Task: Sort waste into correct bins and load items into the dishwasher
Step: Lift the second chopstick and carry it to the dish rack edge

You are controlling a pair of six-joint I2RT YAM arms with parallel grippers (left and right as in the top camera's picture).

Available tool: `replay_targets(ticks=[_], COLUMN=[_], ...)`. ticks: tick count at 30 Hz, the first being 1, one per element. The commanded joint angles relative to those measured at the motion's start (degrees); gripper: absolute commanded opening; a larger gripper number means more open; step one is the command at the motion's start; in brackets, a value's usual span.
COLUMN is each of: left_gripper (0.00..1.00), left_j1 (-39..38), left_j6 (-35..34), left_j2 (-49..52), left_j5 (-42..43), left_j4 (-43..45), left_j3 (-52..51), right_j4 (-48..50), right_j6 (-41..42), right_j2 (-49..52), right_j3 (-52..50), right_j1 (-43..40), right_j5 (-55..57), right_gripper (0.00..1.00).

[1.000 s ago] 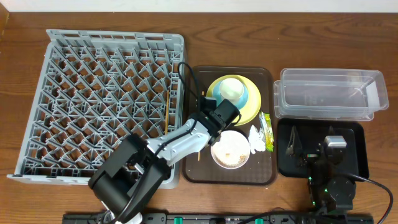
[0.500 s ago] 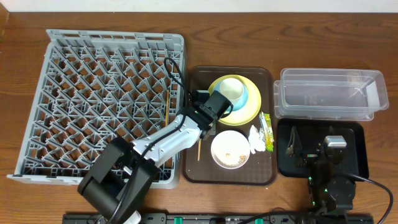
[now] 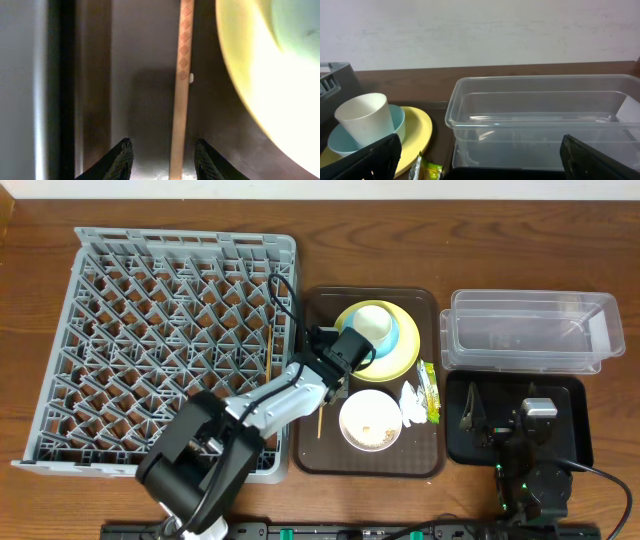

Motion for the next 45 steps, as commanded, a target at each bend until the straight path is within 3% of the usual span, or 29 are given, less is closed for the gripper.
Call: replay_targets(ticks=[1, 3, 5, 6, 14, 22, 27, 31, 38, 45], left_gripper=[0.40, 0.34, 0.13, 0.08, 0.08, 0.08, 0.08, 0.08, 0.08, 0.08], left_j1=[0.2, 0.2, 0.2, 0.2, 0.2, 0.2, 0.3, 2.8, 10.9, 13.9], left_j6=[0.3, 0.4, 1.3, 1.7, 3.9, 4.8, 11.0, 14.9, 15.0, 17.3], left_j2=[2.7, 3.7, 3.9, 3.8, -2.9, -19.3, -25.9, -26.8, -26.1, -25.8], left_j5=[0.1, 0.1, 0.1, 0.1, -5.2, -5.4, -7.1, -7.0, -5.9, 2.3], left_j4=[0.3, 0.4, 0.3, 0.3, -1.2, -4.0, -5.9, -8.0, -13.7, -14.1], left_j3=[0.3, 0.3, 0.3, 0.3, 0.8, 0.8, 0.8, 0.8, 0.8, 0.6], right_j4=[-0.3, -0.3, -0.3, -0.3, -0.3, -0.3, -0.3, -0.3, -0.3, -0.3], right_j6=[-0.7, -0.7, -0.7, -0.7, -0.7, -0.7, -0.7, -0.7, -0.7, -0.7], right_j2=[-0.1, -0.1, -0.1, -0.1, -0.1, -0.1, -0.1, -0.1, -0.1, -0.1], right_j3=[-0.1, -0.1, -0.1, -0.1, -0.1, -0.1, -0.1, -0.1, -0.1, -0.1], right_j1=[0.2, 0.2, 0.2, 0.2, 0.2, 0.2, 0.2, 0.2, 0.2, 0.2], right_j5=[0.0, 0.0, 0.0, 0.0, 0.0, 0.0, 0.0, 0.0, 0.0, 0.0], right_gripper=[0.99, 0.99, 0.99, 0.99, 0.99, 0.99, 0.99, 0.99, 0.99, 0.99])
